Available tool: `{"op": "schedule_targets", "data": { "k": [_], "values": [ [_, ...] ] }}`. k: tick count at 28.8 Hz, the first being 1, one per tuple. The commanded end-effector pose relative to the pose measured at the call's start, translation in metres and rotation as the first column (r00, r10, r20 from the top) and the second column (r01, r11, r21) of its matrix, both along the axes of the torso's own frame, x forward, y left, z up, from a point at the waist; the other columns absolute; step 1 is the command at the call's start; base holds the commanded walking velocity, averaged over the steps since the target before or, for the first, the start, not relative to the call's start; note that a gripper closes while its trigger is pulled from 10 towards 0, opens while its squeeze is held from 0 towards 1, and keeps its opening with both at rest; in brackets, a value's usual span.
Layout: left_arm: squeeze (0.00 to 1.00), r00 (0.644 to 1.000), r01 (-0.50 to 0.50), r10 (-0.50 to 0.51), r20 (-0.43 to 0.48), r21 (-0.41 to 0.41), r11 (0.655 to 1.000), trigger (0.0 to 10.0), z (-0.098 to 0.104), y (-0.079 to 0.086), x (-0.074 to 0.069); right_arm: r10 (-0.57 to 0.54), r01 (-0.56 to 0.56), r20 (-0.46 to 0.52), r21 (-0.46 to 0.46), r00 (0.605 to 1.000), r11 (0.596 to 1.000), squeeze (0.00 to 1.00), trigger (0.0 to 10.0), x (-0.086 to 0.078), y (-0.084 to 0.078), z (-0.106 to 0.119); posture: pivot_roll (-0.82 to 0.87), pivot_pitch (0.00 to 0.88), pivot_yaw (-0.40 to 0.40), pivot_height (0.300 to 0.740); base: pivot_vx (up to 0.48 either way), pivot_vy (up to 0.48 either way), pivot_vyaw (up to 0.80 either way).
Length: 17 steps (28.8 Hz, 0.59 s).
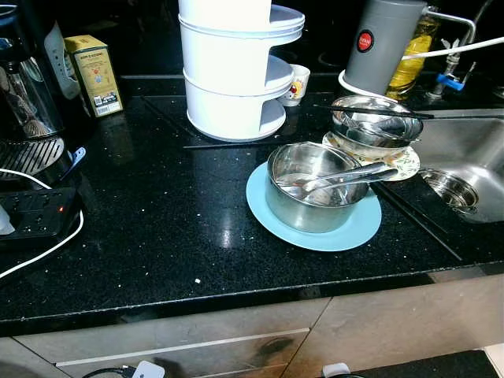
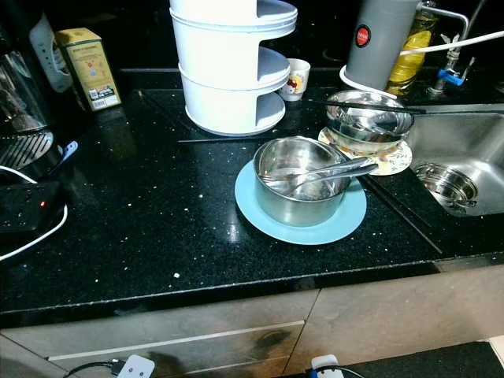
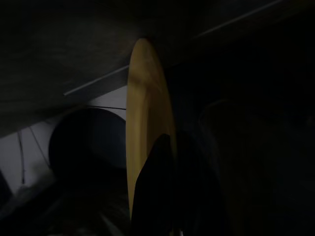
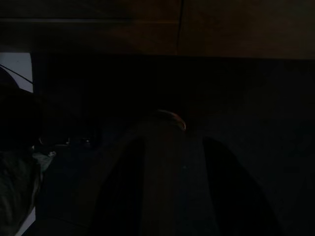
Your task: Kitchen organization
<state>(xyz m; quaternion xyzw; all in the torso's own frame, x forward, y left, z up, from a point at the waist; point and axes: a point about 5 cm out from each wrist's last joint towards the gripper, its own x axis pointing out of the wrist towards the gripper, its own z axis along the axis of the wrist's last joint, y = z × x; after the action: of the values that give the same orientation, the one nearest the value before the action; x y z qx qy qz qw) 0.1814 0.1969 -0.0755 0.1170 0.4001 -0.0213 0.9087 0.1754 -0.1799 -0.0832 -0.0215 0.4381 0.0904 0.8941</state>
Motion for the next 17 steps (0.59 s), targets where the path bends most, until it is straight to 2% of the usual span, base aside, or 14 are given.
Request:
{"op": "schedule_targets", "data": {
  "k": [1, 7, 17],
  "values": [
    [0.00, 0.999, -0.043, 0.043, 0.027, -0.014, 0.999, 10.0, 0.001, 0.002, 0.002, -0.006, 0.005, -0.068, -0.008, 0.998, 1.000, 0.00, 10.0, -0.017, 0.001, -0.008, -0.03, 0.180, -0.034, 0.740, 0.000, 0.000, 0.00],
    [0.00, 0.998, 0.035, -0.034, 0.046, -0.030, 0.999, 10.0, 0.004, -0.005, 0.005, -0.026, 0.025, -0.066, -0.021, 0.997, 0.999, 0.00, 10.0, -0.018, -0.001, -0.009, -0.03, 0.185, -0.034, 0.740, 0.000, 0.000, 0.00],
    [0.00, 0.997, 0.049, -0.046, 0.065, -0.060, 0.997, 10.0, 0.006, -0.009, 0.010, -0.035, 0.034, -0.068, -0.026, 0.997, 0.999, 0.00, 10.0, -0.019, -0.003, -0.009, -0.04, 0.192, -0.032, 0.740, 0.000, -0.335, 0.00]
  ]
}}
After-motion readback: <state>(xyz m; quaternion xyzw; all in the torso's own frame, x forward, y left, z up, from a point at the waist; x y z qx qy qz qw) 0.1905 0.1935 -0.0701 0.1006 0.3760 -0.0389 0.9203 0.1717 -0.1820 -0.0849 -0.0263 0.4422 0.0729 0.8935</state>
